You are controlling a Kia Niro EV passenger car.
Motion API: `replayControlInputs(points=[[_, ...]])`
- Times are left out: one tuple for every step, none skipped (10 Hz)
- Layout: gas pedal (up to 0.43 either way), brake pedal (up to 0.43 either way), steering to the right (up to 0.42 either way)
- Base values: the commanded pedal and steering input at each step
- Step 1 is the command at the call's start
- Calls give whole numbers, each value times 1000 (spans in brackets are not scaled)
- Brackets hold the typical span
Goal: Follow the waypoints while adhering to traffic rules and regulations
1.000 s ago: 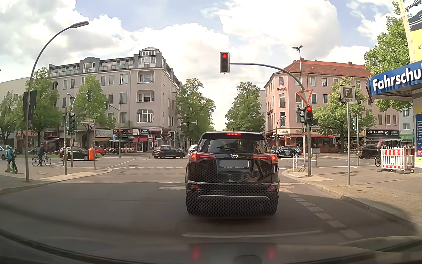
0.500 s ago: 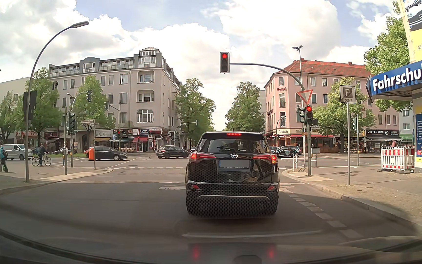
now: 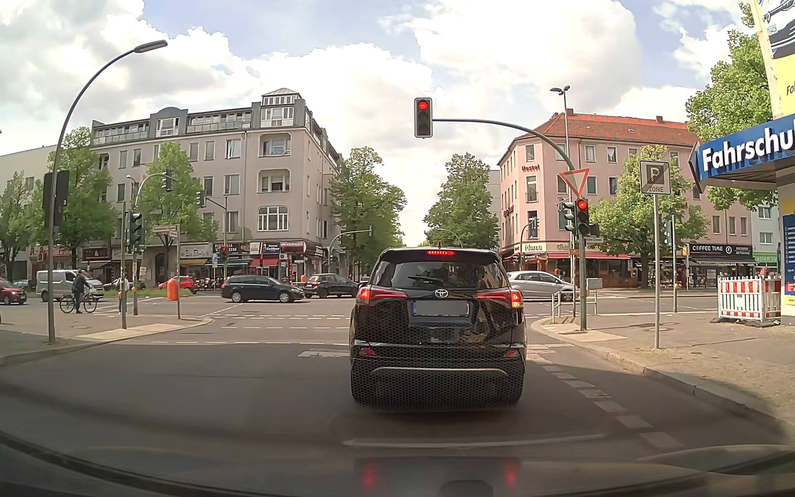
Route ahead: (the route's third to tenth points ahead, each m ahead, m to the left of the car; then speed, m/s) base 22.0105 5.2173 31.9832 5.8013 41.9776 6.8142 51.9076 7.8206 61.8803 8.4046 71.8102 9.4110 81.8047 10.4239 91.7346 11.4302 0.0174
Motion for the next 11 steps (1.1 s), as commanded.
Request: replayControlInputs(points=[[0,274,-11],[0,274,-11],[0,274,-11],[0,274,-11],[0,274,-10],[0,274,-11],[0,274,-11],[0,274,-11],[0,274,-11],[0,280,-11],[0,274,-11]])
